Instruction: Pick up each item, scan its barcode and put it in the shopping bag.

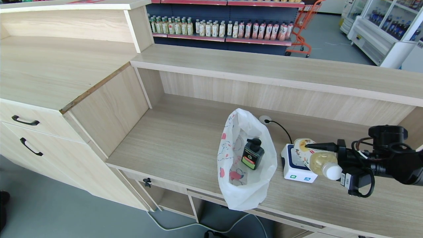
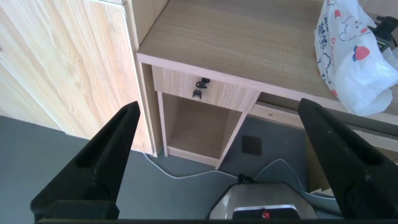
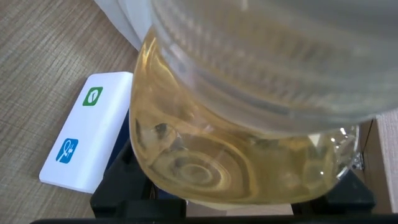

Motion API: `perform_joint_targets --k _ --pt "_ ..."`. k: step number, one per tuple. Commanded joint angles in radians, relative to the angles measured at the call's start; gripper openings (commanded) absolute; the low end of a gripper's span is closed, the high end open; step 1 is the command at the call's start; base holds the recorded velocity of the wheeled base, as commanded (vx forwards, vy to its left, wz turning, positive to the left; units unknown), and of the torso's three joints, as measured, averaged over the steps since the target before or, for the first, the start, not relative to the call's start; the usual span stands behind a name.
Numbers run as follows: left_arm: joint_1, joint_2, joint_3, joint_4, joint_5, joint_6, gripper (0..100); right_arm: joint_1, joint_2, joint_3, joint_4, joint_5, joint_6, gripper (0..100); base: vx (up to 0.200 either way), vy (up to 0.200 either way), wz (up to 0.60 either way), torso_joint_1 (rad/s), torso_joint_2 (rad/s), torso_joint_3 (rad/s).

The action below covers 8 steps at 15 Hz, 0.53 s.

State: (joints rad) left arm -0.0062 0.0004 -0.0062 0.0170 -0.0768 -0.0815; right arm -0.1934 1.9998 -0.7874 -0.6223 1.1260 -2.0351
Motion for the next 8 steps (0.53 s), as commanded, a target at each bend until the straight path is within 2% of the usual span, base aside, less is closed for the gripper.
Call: perform_joint_targets --k 1,3,5,6,7,8 --pt "0.0 0.0 0.0 0.0 0.0 0.0 100 0.0 -0.032 0.002 0.01 0.0 0.012 0 0.0 0.0 0.0 0.0 0.0 0.0" --pt "0.0 0.0 0.0 0.0 0.0 0.0 100 -0.017 -0.2 0.037 0.078 -0.009 0.135 0 0.0 0.0 0.0 0.0 0.0 0.0" --pt "0.0 0.0 0.0 0.0 0.0 0.0 100 -0.089 -0.516 0.066 0.277 -0.075 0.423 0 0.0 0.0 0.0 0.0 0.0 0.0" --pt "0.0 0.0 0.0 0.0 0.0 -0.001 100 -0.135 -0.627 0.059 0.337 -0.095 0.609 0 0.0 0.0 0.0 0.0 0.0 0.0" --pt "0.0 0.0 0.0 0.0 0.0 -0.001 100 -0.176 -0.707 0.063 0.342 -0.146 0.794 0 0.0 0.0 0.0 0.0 0.0 0.0" --pt "0.0 0.0 0.0 0.0 0.0 0.0 100 -0.202 -0.743 0.07 0.342 -0.21 0.912 0 0.0 0.0 0.0 0.0 0.0 0.0"
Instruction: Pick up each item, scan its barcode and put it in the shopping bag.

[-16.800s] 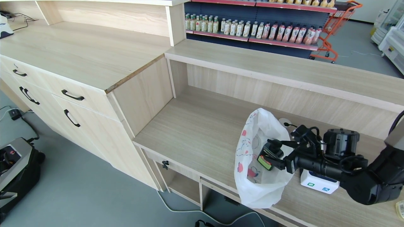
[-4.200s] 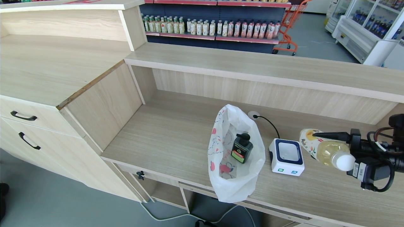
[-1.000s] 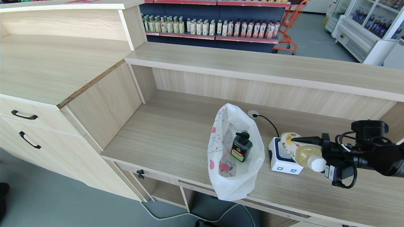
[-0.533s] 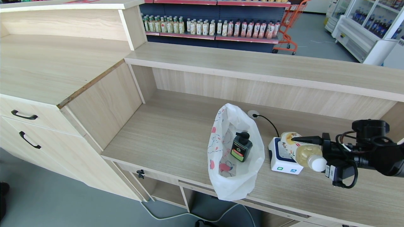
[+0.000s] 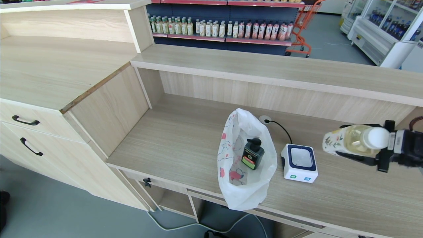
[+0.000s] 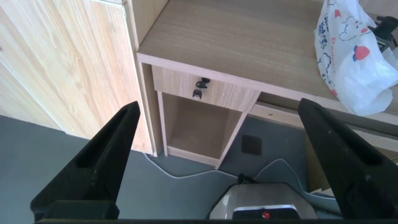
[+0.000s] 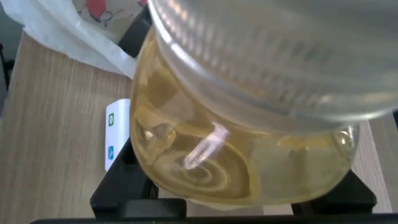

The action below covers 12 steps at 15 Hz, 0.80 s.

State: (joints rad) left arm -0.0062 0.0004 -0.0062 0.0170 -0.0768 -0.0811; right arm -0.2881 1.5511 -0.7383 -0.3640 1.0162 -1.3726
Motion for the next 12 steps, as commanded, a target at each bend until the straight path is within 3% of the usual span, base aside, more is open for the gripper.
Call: perform_joint_targets --k 1,4,10,12 --pt "0.0 0.0 0.0 0.0 0.0 0.0 100 -0.126 -0.309 0.031 0.085 -0.116 0.328 0 0.0 0.0 0.0 0.0 0.0 0.0" --pt "0.0 0.0 0.0 0.0 0.0 -0.002 100 -0.177 -0.321 0.053 0.085 -0.116 0.389 0 0.0 0.0 0.0 0.0 0.0 0.0" --pt "0.0 0.0 0.0 0.0 0.0 -0.002 100 -0.18 -0.381 0.108 0.083 -0.111 0.392 0 0.0 0.0 0.0 0.0 0.0 0.0" --pt "0.0 0.0 0.0 0.0 0.0 0.0 100 -0.172 -0.385 0.108 0.066 -0.11 0.385 0 0.0 0.0 0.6 0.002 0.0 0.005"
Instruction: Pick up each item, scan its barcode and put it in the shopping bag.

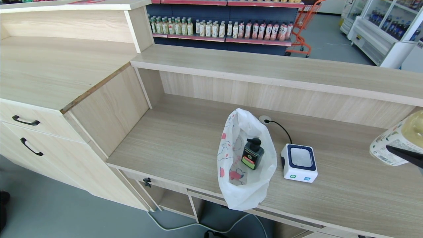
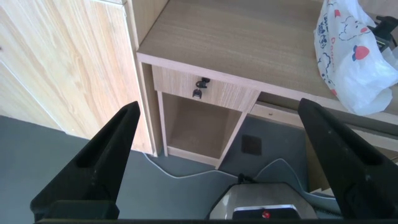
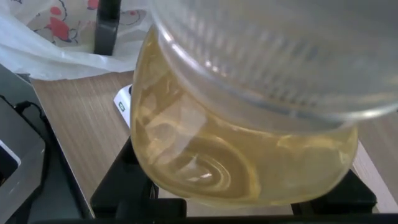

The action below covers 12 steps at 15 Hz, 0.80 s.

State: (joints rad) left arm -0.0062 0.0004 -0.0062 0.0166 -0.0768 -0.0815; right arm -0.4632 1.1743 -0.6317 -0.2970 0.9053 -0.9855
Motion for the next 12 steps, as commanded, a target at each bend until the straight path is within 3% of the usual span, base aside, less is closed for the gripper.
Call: perform_joint_targets --k 1,7,9,12 --pt "0.0 0.0 0.0 0.0 0.0 -0.001 100 0.015 -0.013 0.0 -0.022 0.0 -0.002 0 0.0 0.0 0.6 -0.002 0.0 0.007" --pt "0.0 0.0 0.0 0.0 0.0 0.0 100 0.169 0.013 0.001 -0.021 0.0 0.022 0 0.0 0.0 0.6 0.002 0.0 0.005" --pt "0.0 0.0 0.0 0.0 -0.001 0.0 100 0.301 0.031 0.03 -0.021 0.0 0.099 0 0.0 0.0 0.0 0.0 0.0 0.0" --pt "0.0 0.0 0.0 0.0 -0.001 0.0 100 0.403 0.09 0.072 -0.022 0.047 0.153 0 0.0 0.0 0.0 0.0 0.0 0.0"
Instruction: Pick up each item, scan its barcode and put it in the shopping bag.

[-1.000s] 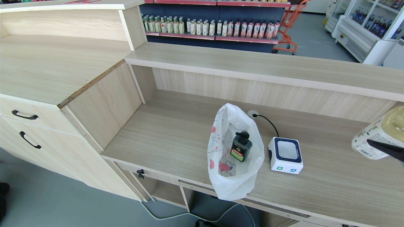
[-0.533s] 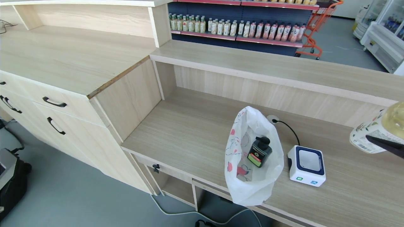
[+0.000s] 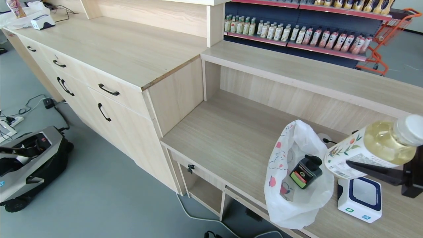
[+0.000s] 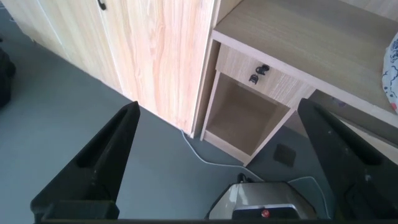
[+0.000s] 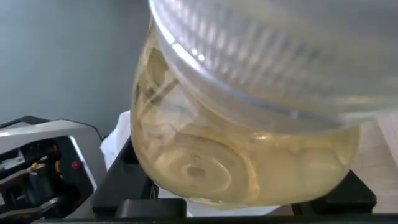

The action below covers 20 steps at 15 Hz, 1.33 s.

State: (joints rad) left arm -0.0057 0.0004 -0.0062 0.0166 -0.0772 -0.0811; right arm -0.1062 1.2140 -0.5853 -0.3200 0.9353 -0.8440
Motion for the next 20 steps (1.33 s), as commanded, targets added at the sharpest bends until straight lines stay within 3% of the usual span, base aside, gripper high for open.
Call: perform_joint_targets --k 1,5,13,20 --pt "0.0 0.0 0.0 0.0 0.001 0.0 100 0.054 0.085 0.041 0.001 0.056 0.006 0 0.0 0.0 0.0 0.0 0.0 0.0" --pt "0.0 0.0 0.0 0.0 0.001 0.0 100 0.056 0.222 0.082 0.002 0.119 -0.05 0 0.0 0.0 0.0 0.0 0.0 0.0" --pt "0.0 0.0 0.0 0.0 0.001 0.0 100 0.019 0.478 0.065 -0.007 0.16 -0.323 0 0.0 0.0 0.0 0.0 0.0 0.0" --pt "0.0 0.0 0.0 0.0 0.001 0.0 100 0.006 0.608 0.032 -0.14 0.175 -0.339 0 0.0 0.0 0.0 0.0 0.0 0.0"
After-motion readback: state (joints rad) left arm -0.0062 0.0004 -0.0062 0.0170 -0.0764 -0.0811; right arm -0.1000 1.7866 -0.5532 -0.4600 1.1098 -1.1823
